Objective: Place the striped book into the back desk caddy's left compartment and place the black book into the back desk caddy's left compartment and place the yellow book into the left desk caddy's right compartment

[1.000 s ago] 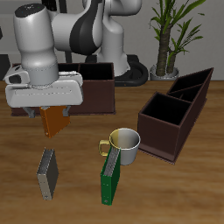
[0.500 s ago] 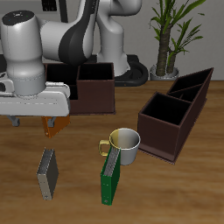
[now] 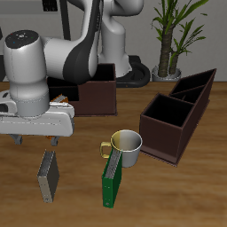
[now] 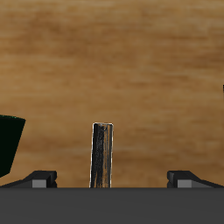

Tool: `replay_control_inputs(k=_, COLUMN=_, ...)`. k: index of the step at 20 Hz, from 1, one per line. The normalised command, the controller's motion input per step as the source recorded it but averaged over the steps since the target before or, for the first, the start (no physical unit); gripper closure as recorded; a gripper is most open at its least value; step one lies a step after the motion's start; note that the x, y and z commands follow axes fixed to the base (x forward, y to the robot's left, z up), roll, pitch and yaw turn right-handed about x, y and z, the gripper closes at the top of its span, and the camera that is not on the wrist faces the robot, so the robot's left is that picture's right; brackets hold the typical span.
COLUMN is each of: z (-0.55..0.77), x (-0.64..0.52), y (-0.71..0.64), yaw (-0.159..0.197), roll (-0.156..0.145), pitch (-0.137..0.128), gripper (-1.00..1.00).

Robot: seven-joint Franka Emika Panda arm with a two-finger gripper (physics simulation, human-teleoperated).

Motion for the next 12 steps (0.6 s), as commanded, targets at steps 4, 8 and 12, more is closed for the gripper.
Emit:
replay_control_inputs(k=4, z=-0.21, x=0.05, y=0.15, yaw=-0.023, roll=0.022, pitch=-0.004, gripper=-1.0)
replay_control_inputs(k=8, z=-0.41, x=0.12, y=-0.08, yaw=-0.018, roll=-0.038, pitch=0.044, gripper=-1.0)
replay_control_inputs(k=12, z=-0.45, x=0.07, y=-0.09, yaw=-0.028, roll=-0.011, pitch=0.04, gripper=-1.0)
